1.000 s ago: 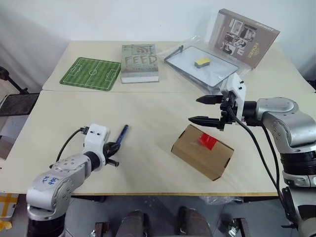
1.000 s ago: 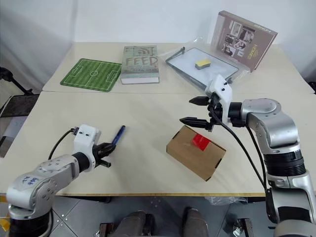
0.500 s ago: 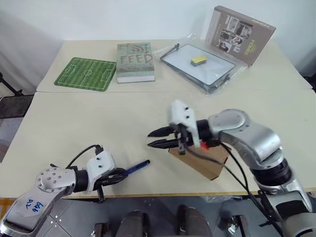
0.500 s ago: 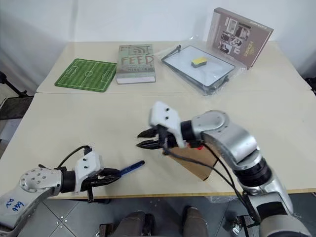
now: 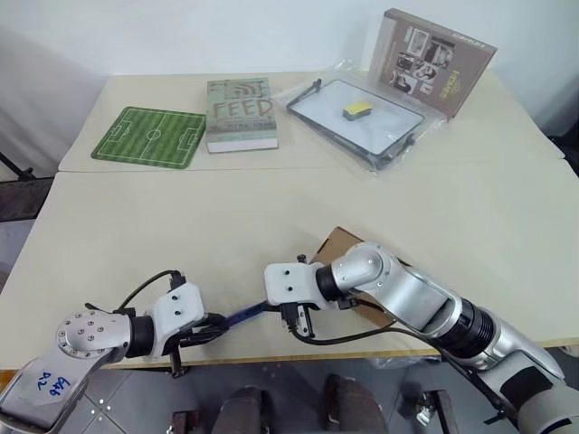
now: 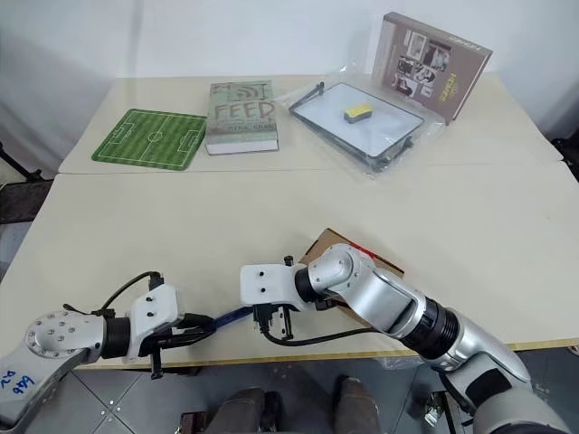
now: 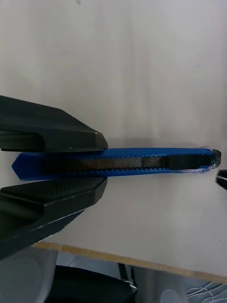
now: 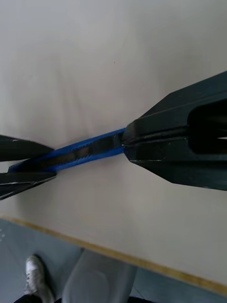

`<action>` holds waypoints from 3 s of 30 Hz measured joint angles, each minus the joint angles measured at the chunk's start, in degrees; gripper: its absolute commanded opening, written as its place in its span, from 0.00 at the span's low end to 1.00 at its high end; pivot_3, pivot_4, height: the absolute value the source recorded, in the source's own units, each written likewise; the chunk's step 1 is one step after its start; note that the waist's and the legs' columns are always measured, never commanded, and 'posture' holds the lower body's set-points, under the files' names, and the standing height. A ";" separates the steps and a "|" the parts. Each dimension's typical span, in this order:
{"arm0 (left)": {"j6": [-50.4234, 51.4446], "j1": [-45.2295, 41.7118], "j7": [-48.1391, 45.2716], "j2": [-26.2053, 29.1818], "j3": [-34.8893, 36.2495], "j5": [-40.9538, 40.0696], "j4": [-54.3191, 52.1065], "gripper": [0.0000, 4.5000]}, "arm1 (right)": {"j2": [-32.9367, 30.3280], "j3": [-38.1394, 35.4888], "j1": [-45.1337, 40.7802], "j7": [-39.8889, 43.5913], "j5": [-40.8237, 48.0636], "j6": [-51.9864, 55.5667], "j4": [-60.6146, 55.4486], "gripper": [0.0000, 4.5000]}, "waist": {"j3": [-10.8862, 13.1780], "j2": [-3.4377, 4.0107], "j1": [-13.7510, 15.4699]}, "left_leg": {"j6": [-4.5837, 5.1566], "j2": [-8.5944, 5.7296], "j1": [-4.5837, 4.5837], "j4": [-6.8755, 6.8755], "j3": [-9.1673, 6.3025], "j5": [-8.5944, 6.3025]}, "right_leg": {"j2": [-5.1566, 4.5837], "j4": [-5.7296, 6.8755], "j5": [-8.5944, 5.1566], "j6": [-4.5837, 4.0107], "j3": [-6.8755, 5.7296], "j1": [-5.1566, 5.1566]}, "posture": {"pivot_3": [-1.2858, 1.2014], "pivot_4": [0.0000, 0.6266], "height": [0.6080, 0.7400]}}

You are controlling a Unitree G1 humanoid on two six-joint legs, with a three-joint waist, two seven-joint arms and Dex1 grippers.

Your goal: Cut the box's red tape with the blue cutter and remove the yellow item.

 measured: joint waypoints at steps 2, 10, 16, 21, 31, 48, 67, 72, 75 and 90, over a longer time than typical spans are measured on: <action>0.97 0.23 0.51 -0.46 -0.09 -0.17 -0.72 0.10 | 0.09 0.23 0.01 0.35 -1.03 -0.88 1.56 0.01 | 0.00 0.00 0.00 | 0.00 0.00 0.00 0.00 0.00 0.00 | 0.00 0.01 0.00 0.00 0.00 0.00 | 0.52 0.24 1.00; 3.45 0.11 1.90 -1.36 -0.40 -0.39 -2.37 0.10 | 1.25 0.42 0.11 2.73 -4.29 -5.28 4.71 0.01 | -0.01 -0.01 0.12 | 0.00 -0.01 0.09 0.01 -0.01 0.00 | 0.00 0.02 0.00 0.00 0.01 0.08 | 0.52 0.24 1.00; 3.96 -0.21 2.00 -1.42 -0.48 -0.43 -2.38 0.10 | 2.86 0.42 0.35 3.55 -5.99 -7.18 6.38 0.01 | -0.02 -0.01 0.10 | 0.00 0.00 0.23 0.01 0.05 0.00 | 0.00 0.09 0.00 0.00 0.07 0.13 | 0.52 0.24 1.00; 4.39 -0.50 1.99 -1.44 -0.53 -0.50 -2.45 0.10 | 5.76 0.52 0.83 4.15 -6.87 -8.04 7.91 0.01 | -0.04 -0.01 0.08 | 0.00 0.00 0.27 0.01 0.06 0.00 | -0.01 0.14 0.00 -0.01 0.09 0.14 | 0.52 0.24 1.00; 5.65 -1.34 1.76 -1.47 -0.66 -0.79 -2.50 0.10 | 10.32 1.32 1.57 4.16 -8.72 -7.77 8.95 0.01 | -0.05 -0.01 0.07 | 0.00 -0.01 0.29 0.01 0.06 0.00 | -0.01 0.18 0.00 -0.01 0.10 0.15 | 0.52 0.24 1.00; 6.25 -1.90 1.91 -2.86 -0.73 -0.63 -2.41 0.10 | 13.45 -0.32 1.57 4.35 -8.09 -5.56 11.26 0.01 | -0.05 -0.01 0.16 | -0.02 -0.02 0.33 0.02 0.07 0.02 | -0.04 0.37 -0.02 -0.04 0.15 0.11 | 0.52 0.24 1.00; -39.07 -16.22 2.78 -19.06 -2.74 10.04 23.03 0.10 | 0.63 -29.70 -18.64 6.00 16.44 31.02 20.91 0.99 | -0.02 -0.02 -0.25 | 0.09 -0.04 0.18 0.06 0.17 0.01 | -0.06 0.46 -0.03 -0.06 0.01 -0.07 | 0.52 0.24 1.00; -46.83 -20.60 3.63 -21.11 -4.36 13.47 28.69 0.10 | 1.48 -29.72 -22.09 3.86 18.09 34.82 25.46 0.99 | -0.02 -0.04 -0.23 | 0.10 -0.07 0.15 0.06 0.16 0.02 | -0.07 0.46 -0.02 -0.04 -0.03 -0.06 | 0.52 0.24 1.00; -50.13 -22.44 4.65 -22.27 -5.04 15.22 30.42 0.10 | 2.88 -29.39 -22.69 1.49 17.96 35.57 29.21 0.99 | -0.02 -0.04 -0.32 | 0.11 -0.08 0.15 0.06 0.15 0.02 | -0.07 0.47 -0.02 -0.04 -0.06 -0.07 | 0.52 0.24 1.00; -51.28 -24.79 8.14 -25.40 -5.12 16.61 33.10 0.10 | 7.08 -25.27 -23.73 2.38 19.34 34.96 35.01 0.99 | -0.02 -0.04 -1.31 | 0.13 -0.11 0.11 0.06 0.08 0.04 | -0.06 0.47 -0.01 -0.02 -0.12 -0.06 | 0.52 0.24 1.00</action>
